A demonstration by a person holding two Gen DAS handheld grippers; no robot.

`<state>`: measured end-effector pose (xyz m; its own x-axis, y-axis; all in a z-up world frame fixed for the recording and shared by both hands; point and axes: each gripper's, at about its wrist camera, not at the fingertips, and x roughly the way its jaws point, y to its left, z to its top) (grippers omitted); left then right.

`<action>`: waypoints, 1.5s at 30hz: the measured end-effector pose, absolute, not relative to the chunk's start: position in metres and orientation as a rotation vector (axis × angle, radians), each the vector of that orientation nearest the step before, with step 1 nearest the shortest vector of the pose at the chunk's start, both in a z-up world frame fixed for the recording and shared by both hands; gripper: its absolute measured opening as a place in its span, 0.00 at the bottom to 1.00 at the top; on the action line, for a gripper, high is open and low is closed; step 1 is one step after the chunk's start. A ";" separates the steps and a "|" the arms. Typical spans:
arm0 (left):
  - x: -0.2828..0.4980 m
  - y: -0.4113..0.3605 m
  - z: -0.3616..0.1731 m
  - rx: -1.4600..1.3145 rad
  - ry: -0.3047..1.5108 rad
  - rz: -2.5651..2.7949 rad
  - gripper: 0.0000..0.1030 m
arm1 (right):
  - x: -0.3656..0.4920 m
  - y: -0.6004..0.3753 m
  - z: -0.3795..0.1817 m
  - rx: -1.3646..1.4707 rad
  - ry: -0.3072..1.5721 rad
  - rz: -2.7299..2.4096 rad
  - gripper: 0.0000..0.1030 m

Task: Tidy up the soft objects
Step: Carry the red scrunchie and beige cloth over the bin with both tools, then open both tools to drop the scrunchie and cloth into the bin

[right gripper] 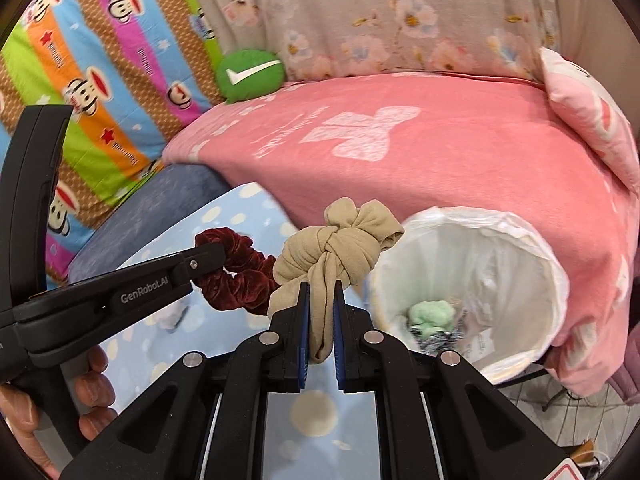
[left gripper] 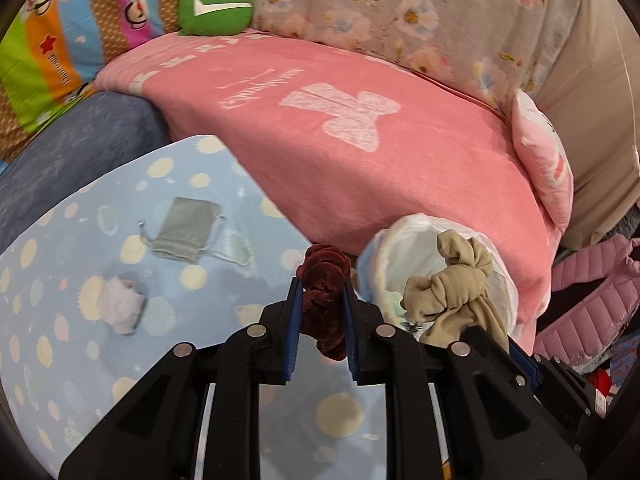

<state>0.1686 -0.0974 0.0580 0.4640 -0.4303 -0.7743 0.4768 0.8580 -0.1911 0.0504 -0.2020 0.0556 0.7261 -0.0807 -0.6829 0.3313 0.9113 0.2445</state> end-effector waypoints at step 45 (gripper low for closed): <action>0.165 -0.191 0.040 0.122 0.937 -0.622 0.53 | 0.023 -0.315 0.030 0.453 0.726 -0.441 0.13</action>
